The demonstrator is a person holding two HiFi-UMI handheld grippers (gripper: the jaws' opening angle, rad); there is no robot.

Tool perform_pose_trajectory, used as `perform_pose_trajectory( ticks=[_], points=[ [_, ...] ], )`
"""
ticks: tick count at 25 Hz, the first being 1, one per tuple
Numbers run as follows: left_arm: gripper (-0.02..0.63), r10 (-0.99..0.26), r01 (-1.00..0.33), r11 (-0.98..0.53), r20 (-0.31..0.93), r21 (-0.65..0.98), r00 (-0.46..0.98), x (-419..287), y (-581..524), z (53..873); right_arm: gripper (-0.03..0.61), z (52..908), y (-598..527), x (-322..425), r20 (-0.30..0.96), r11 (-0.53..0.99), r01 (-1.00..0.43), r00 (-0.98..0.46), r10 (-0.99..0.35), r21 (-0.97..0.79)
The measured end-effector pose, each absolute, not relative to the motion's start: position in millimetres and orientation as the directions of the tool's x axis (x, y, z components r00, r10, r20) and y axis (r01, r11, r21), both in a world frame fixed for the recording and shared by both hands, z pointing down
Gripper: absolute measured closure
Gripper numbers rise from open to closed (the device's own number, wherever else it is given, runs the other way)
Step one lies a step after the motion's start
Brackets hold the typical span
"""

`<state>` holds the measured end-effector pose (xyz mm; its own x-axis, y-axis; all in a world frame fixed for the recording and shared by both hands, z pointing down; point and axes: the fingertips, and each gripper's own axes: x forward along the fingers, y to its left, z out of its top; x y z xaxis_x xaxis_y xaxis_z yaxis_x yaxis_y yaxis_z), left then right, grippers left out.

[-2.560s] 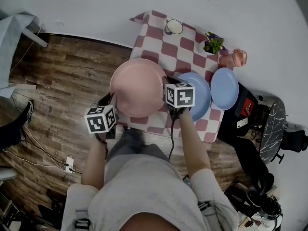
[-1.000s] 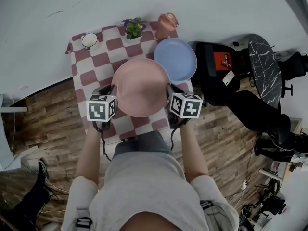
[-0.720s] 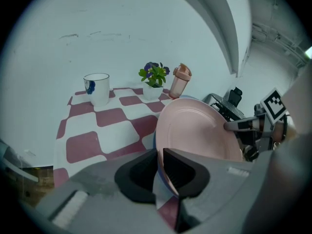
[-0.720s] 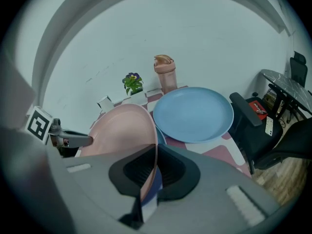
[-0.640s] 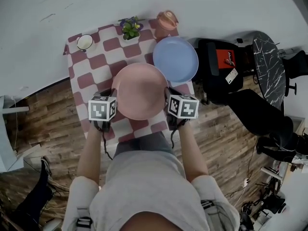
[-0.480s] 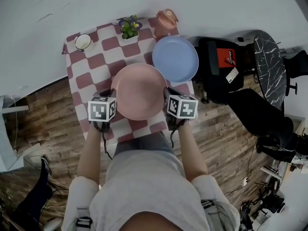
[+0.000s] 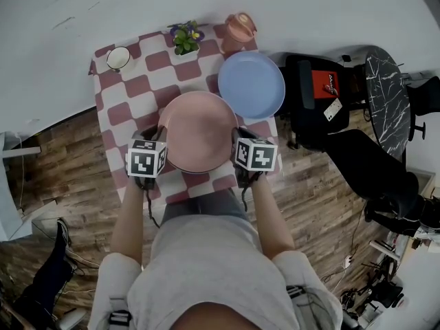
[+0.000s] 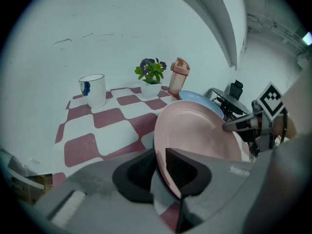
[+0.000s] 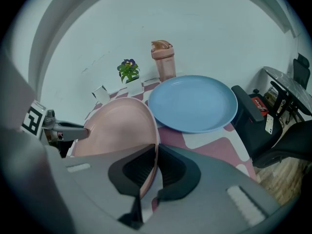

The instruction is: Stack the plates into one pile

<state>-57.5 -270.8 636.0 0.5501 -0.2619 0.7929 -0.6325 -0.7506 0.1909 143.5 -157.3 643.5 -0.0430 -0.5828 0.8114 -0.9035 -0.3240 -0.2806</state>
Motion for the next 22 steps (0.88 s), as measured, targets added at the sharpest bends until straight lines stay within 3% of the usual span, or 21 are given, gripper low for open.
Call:
perform_pose_trajectory(
  ticks=[8, 13, 15, 19, 22],
  points=[
    [0.425, -0.262, -0.622, -0.752, 0.767, 0.219, 0.586, -57.6, -265.1, 632.8, 0.550, 644.9, -153.0, 144.3, 0.824, -0.322, -0.914, -0.022, -0.566, -0.246],
    [0.422, -0.312, -0.628, -0.747, 0.718, 0.219, 0.622, -60.6, -268.0, 620.4, 0.501, 643.8, -154.7, 142.8, 0.811, -0.301, -0.924, -0.018, -0.584, -0.238],
    [0.459, -0.360, -0.639, -0.740, 0.678, 0.210, 0.641, -60.8, -271.8, 607.6, 0.499, 633.0, -157.9, 145.7, 0.778, -0.305, -0.922, 0.005, -0.629, -0.240],
    [0.577, -0.437, -0.649, -0.737, 0.598, 0.190, 0.672, -60.3, -279.0, 578.1, 0.577, 599.3, -167.9, 145.0, 0.670, -0.270, -0.927, 0.027, -0.742, -0.262],
    [0.607, -0.484, -0.648, -0.744, 0.537, 0.163, 0.691, -58.7, -282.8, 553.0, 0.577, 569.8, -173.2, 142.1, 0.583, -0.236, -0.932, 0.034, -0.812, -0.274]
  ],
)
